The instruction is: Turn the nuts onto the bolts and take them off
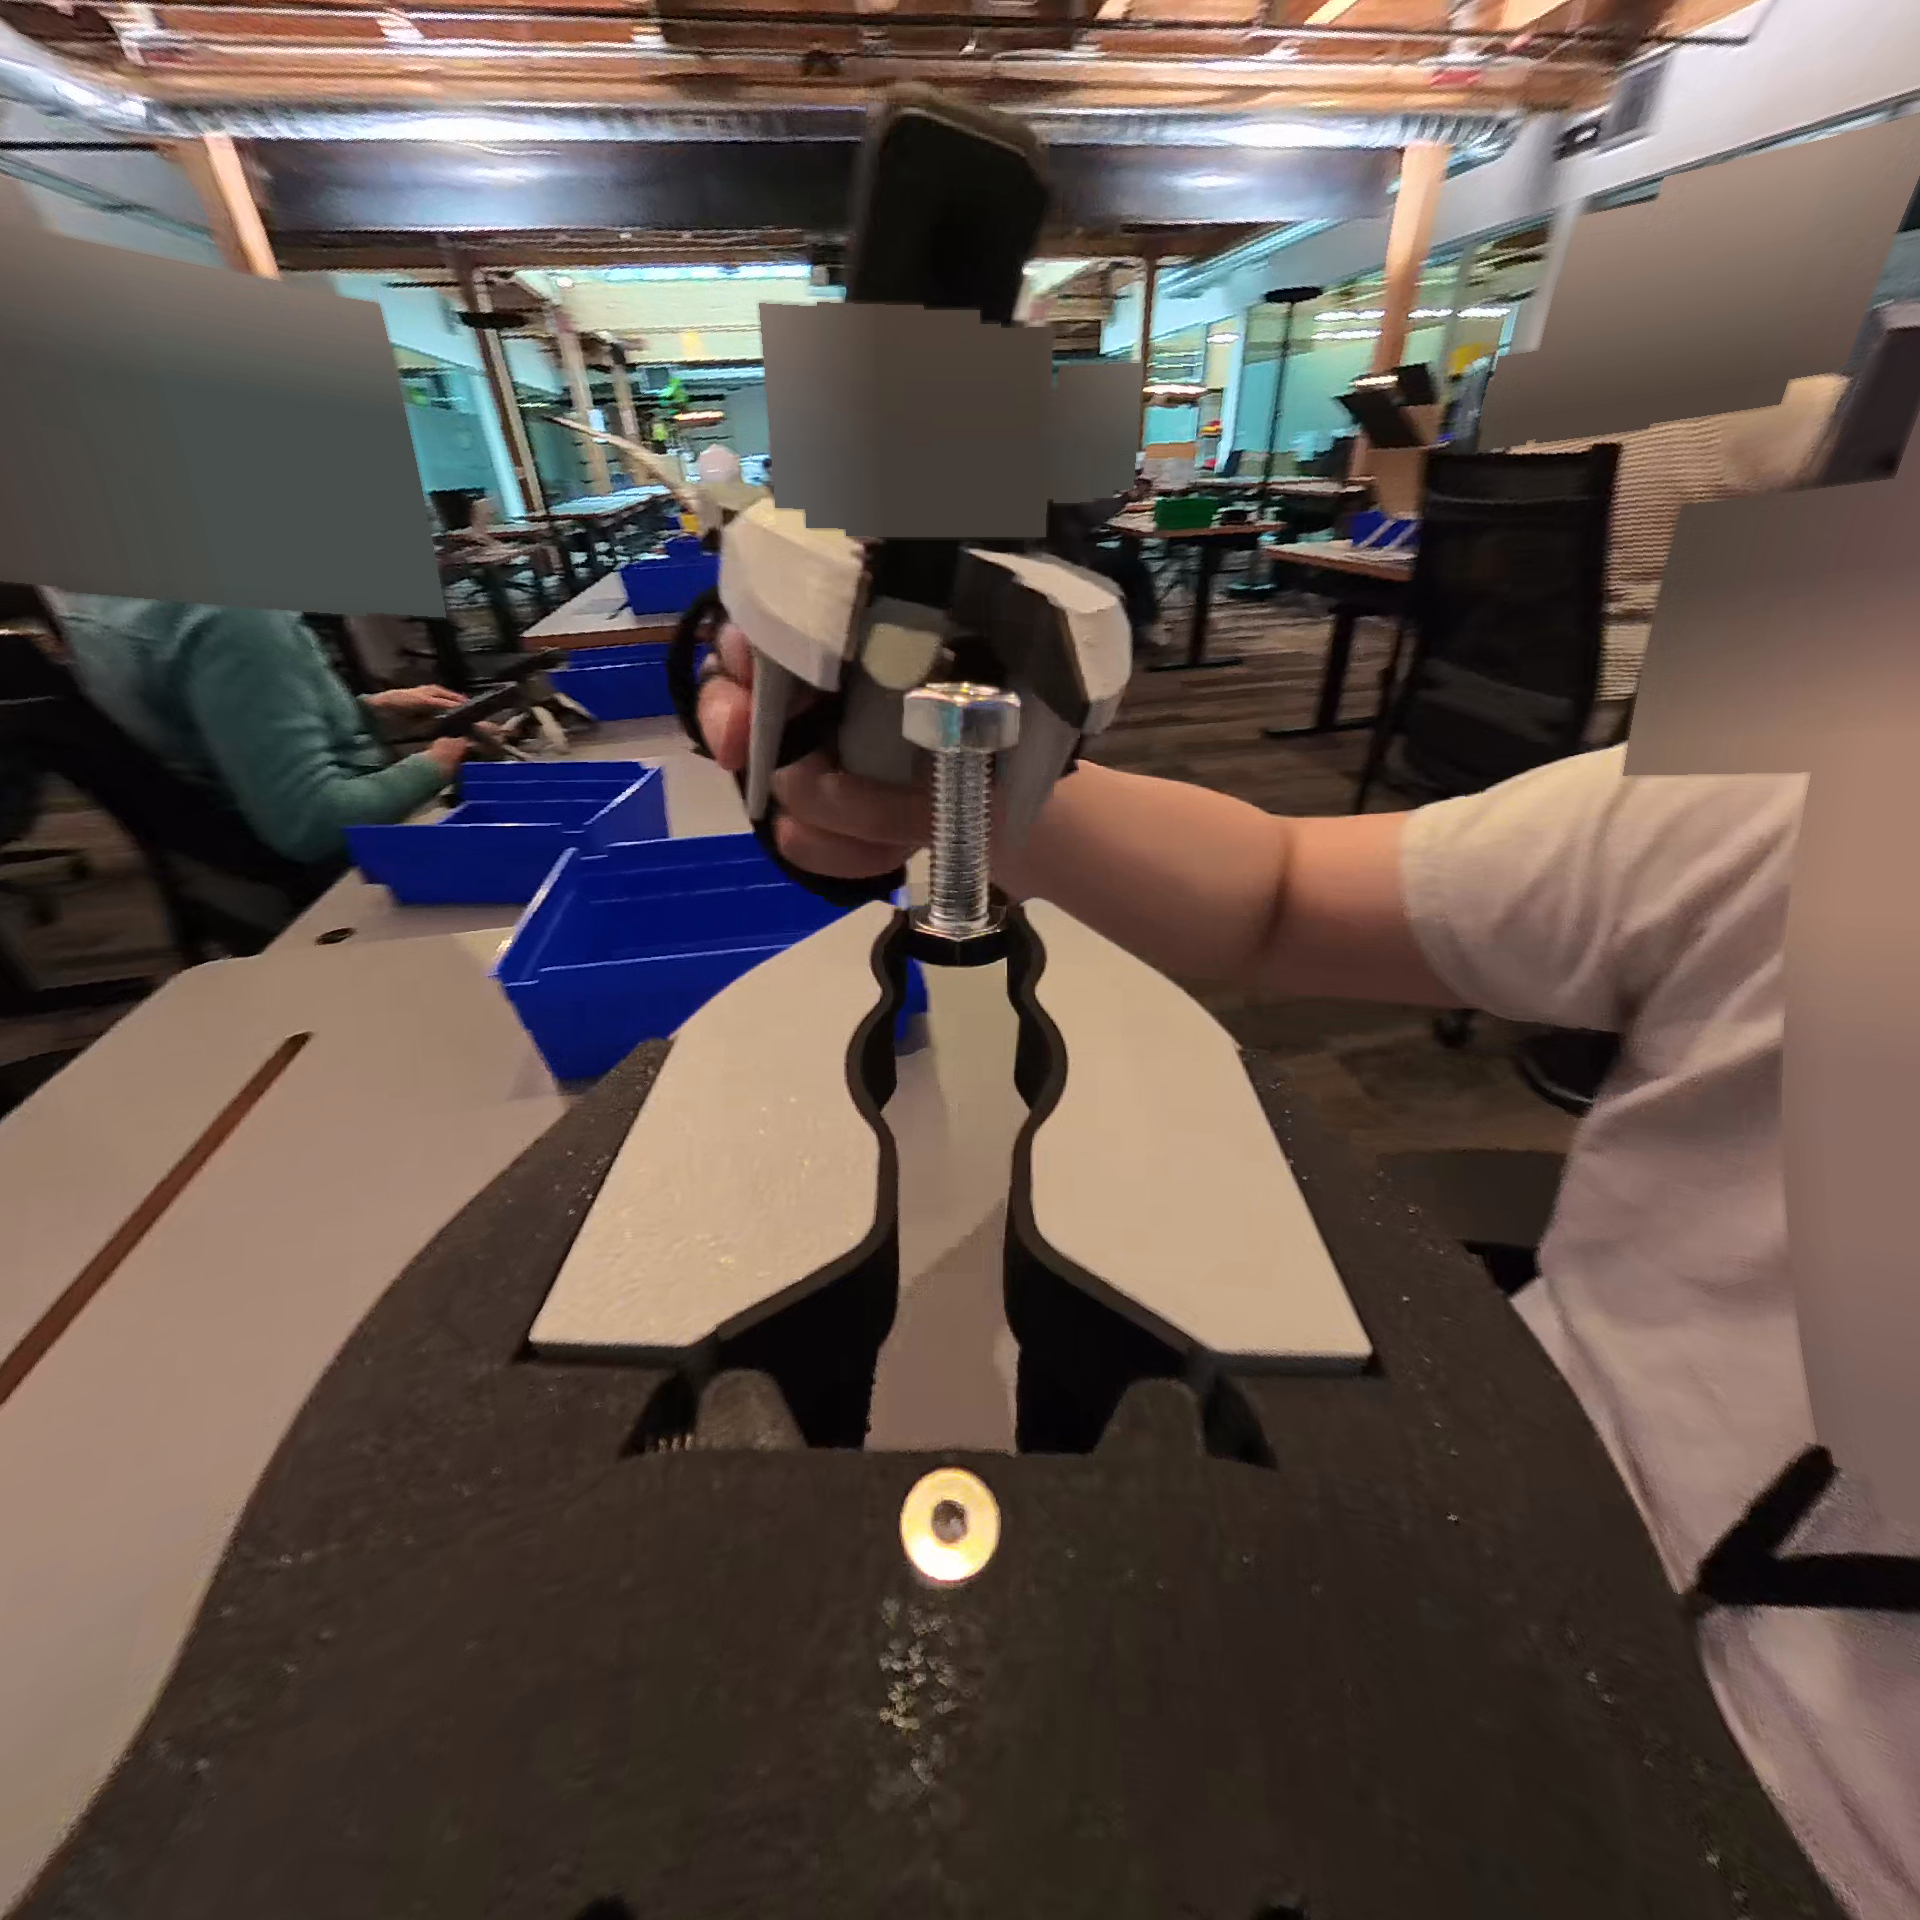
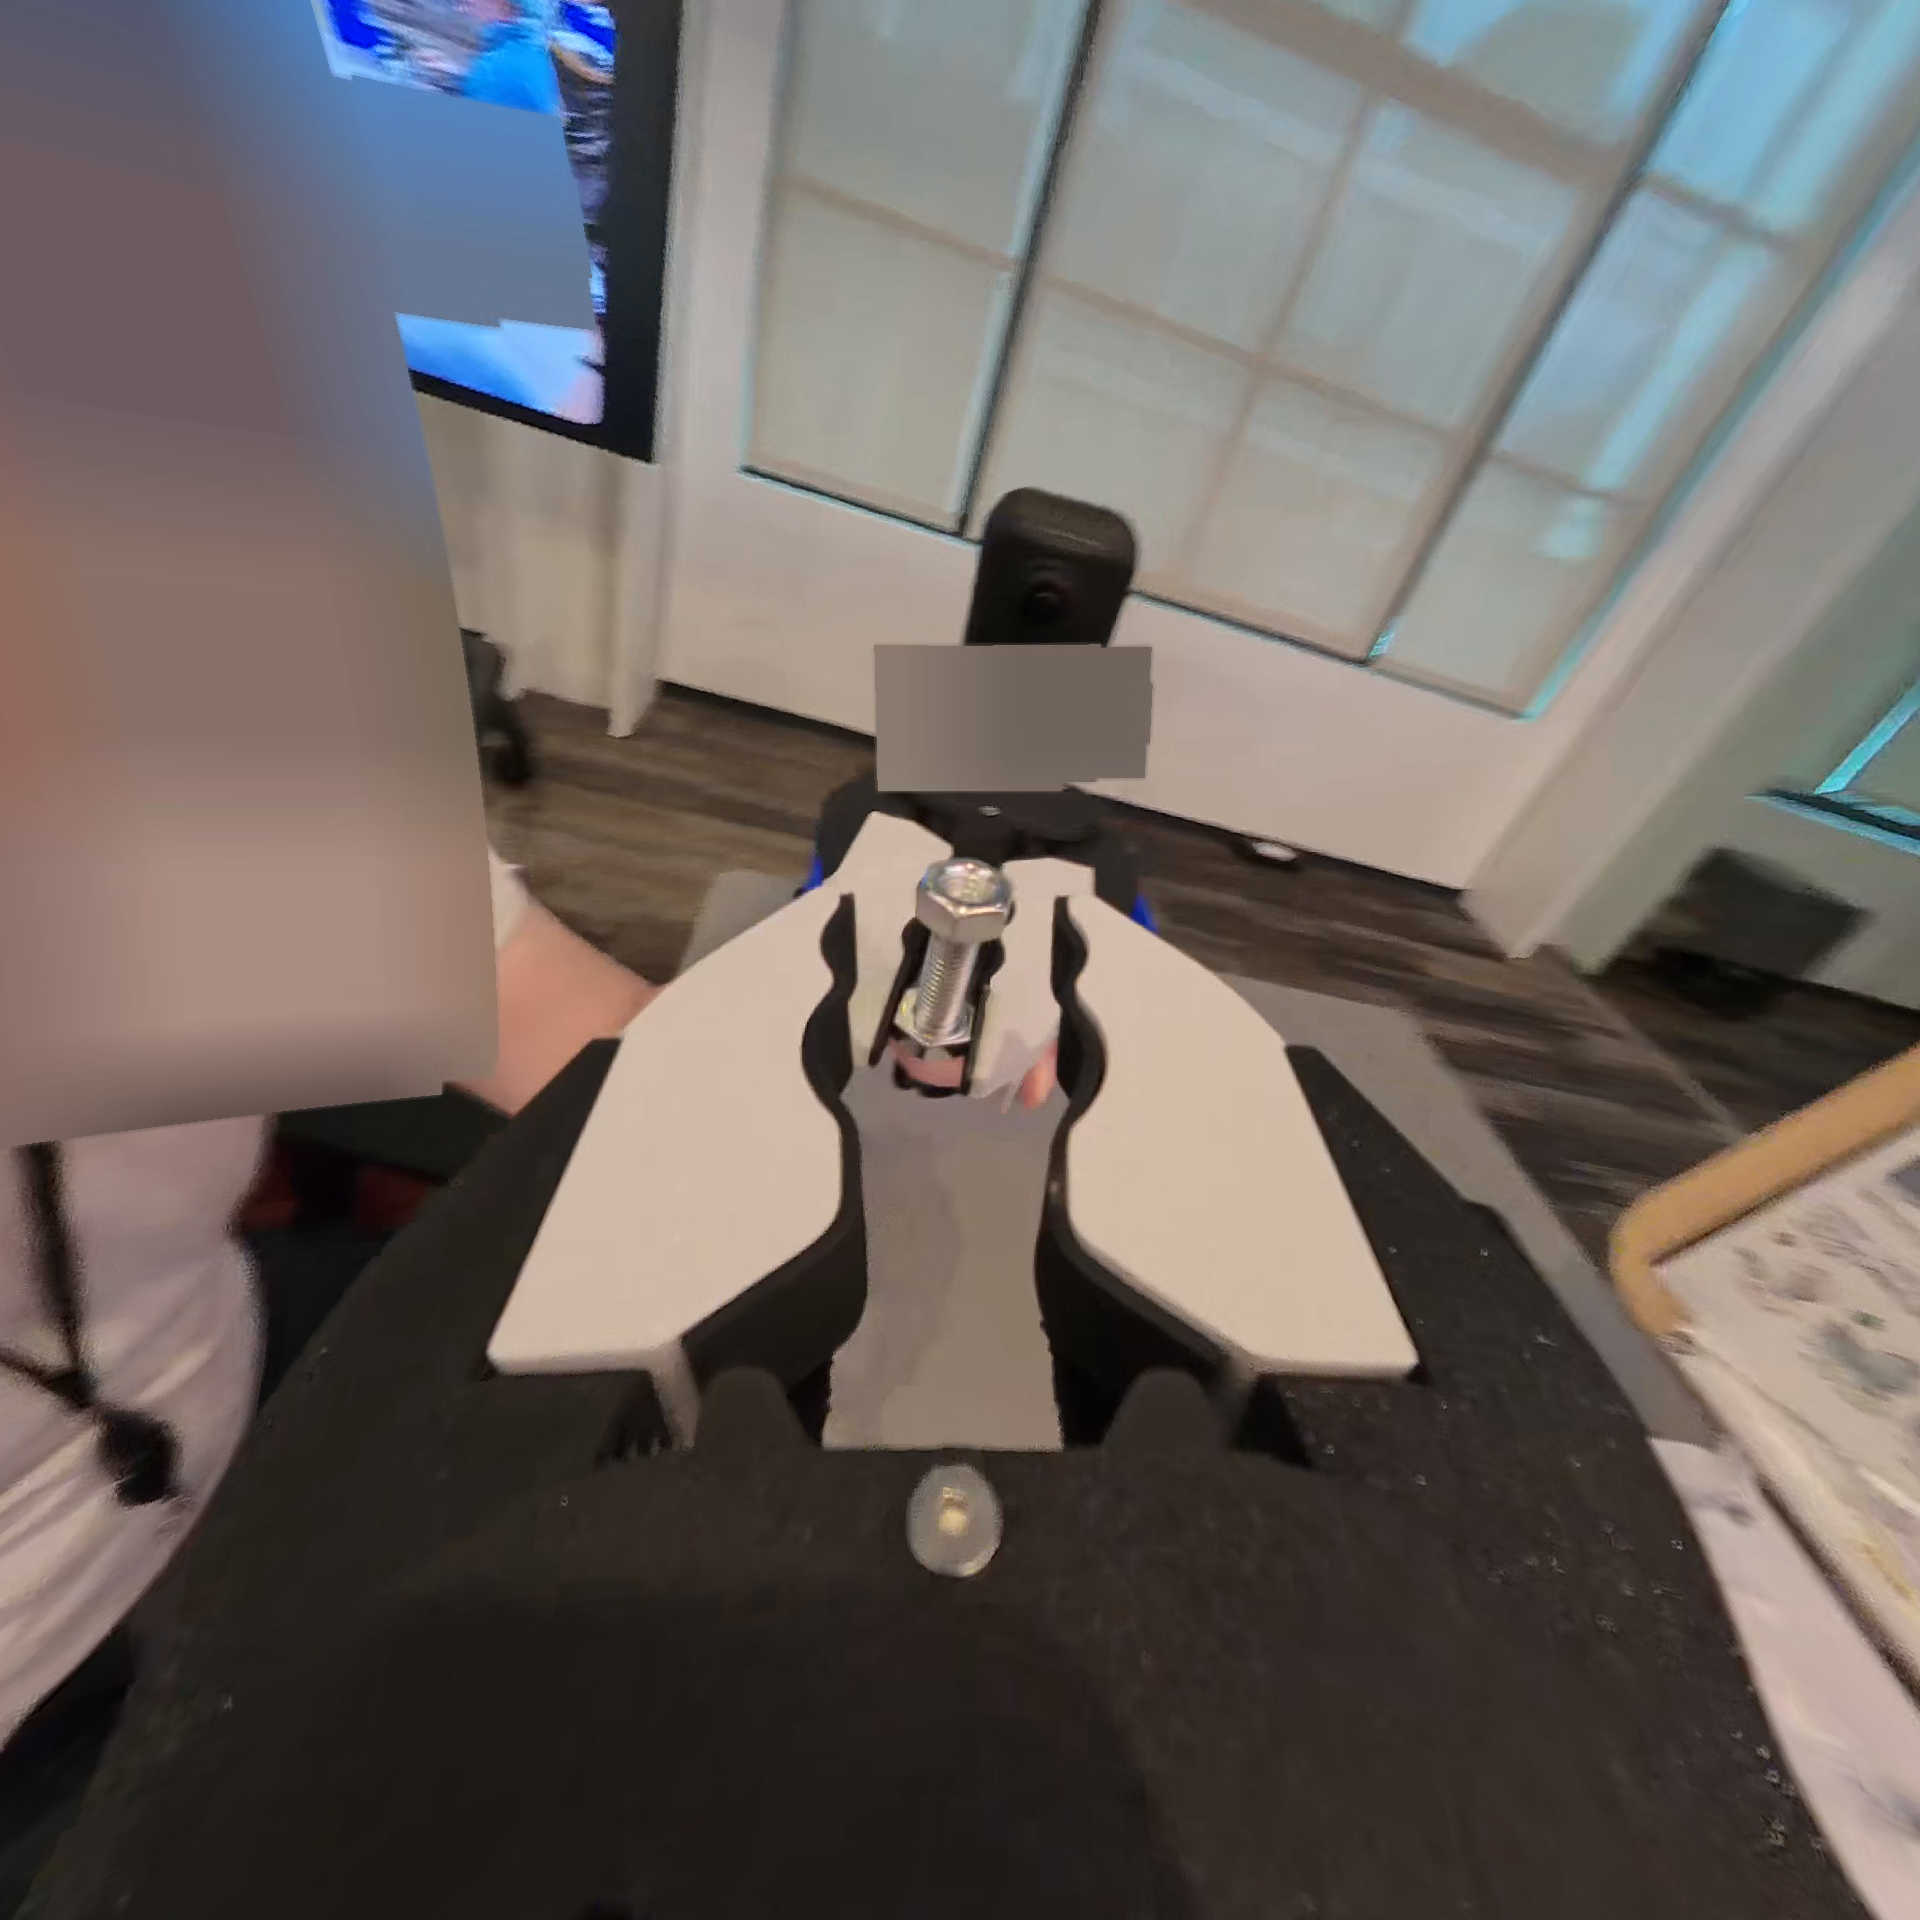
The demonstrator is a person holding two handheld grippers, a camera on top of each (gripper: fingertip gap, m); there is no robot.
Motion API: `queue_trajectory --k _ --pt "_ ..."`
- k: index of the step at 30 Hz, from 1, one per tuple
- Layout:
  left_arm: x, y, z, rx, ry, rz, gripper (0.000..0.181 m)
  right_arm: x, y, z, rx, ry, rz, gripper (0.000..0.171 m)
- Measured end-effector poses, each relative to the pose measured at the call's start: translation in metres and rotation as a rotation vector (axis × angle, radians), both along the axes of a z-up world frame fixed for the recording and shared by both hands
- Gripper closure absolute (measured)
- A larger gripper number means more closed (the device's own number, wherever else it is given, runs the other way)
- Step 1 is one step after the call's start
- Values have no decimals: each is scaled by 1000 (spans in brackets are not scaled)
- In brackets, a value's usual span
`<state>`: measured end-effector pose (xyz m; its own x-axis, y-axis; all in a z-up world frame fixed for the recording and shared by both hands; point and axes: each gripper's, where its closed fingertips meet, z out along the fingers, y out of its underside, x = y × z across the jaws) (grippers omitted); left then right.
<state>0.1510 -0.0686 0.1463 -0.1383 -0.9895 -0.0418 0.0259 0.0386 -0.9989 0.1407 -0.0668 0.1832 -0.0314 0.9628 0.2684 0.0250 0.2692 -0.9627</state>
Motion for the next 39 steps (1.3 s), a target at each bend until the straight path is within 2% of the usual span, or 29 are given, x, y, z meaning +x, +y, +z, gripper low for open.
queue_trajectory --k 6,10,13,16,19,22,25,29,35,39 --pt "2 -12 -5 -4 27 -80 164 -3 -13 -6 -33 -70 131 143" --pt "2 -20 -5 -6 24 -130 163 -8 -16 -14 -5 -118 141 152" --pt "0 -22 -4 4 20 -131 163 -9 -19 -12 -10 -94 148 153" --pt "0 -19 -2 11 16 -101 163 -9 -16 -10 -23 -72 130 153" --pt "-1 -19 -1 0 12 -109 163 -9 -17 -7 -12 -60 118 141" --pt "-1 -17 -2 0 13 -104 163 -10 -15 -5 -2 -64 93 152" --pt "-1 -12 1 -9 1 -72 163 -11 -9 -3 -20 -51 40 152" --pt "-1 9 3 15 -3 84 163 -11 11 -1 -69 4 -132 153" --pt "-1 52 0 125 31 450 164 -2 49 -5 -172 143 -521 153" --pt "1 56 -3 161 50 509 164 1 53 -7 -199 182 -571 153"
